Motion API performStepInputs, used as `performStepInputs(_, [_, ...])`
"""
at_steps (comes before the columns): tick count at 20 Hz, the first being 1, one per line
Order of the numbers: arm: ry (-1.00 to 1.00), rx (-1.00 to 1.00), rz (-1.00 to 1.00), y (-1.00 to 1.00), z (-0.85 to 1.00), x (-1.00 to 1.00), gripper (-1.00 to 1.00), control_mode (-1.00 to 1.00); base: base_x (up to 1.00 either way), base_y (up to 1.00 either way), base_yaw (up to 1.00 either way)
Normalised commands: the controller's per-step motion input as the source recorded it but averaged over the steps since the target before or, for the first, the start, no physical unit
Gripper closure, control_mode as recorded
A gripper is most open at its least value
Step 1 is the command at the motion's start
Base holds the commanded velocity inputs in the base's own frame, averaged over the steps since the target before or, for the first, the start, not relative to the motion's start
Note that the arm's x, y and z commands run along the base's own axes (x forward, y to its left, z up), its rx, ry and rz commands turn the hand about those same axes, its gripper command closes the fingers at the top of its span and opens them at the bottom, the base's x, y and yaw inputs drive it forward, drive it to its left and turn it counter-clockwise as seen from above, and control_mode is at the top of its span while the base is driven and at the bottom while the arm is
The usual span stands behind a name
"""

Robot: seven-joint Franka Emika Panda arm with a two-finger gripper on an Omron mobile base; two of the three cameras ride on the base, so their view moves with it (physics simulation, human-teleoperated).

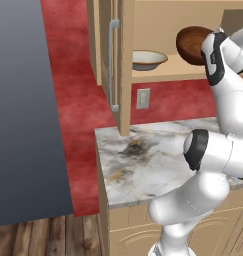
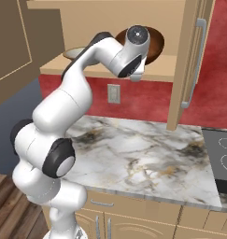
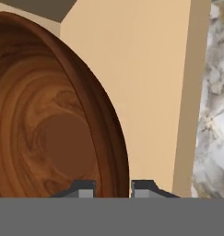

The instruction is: Open the cabinet. Pick the bowls from the counter and place them in the cabinet. Then close the cabinet.

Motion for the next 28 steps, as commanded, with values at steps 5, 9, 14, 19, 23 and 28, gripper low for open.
performStepInputs(5, [0.0,0.0,0.0,0.0,0.0,0.24,1.0,-1.0,0.0,0.0,0.0])
performStepInputs(9, [0.0,0.0,0.0,0.0,0.0,0.24,1.0,-1.0,0.0,0.0,0.0])
performStepInputs(14, [0.0,0.0,0.0,0.0,0.0,0.2,1.0,-1.0,0.0,0.0,0.0])
performStepInputs(19, [0.0,0.0,0.0,0.0,0.0,0.17,-1.0,-1.0,0.0,0.0,0.0])
performStepInputs(23, [-0.01,0.0,0.0,0.0,0.0,0.21,-1.0,-1.0,0.0,0.0,0.0])
performStepInputs(28, [-0.05,0.0,0.0,0.0,0.0,0.12,-1.0,-1.0,0.0,0.0,0.0])
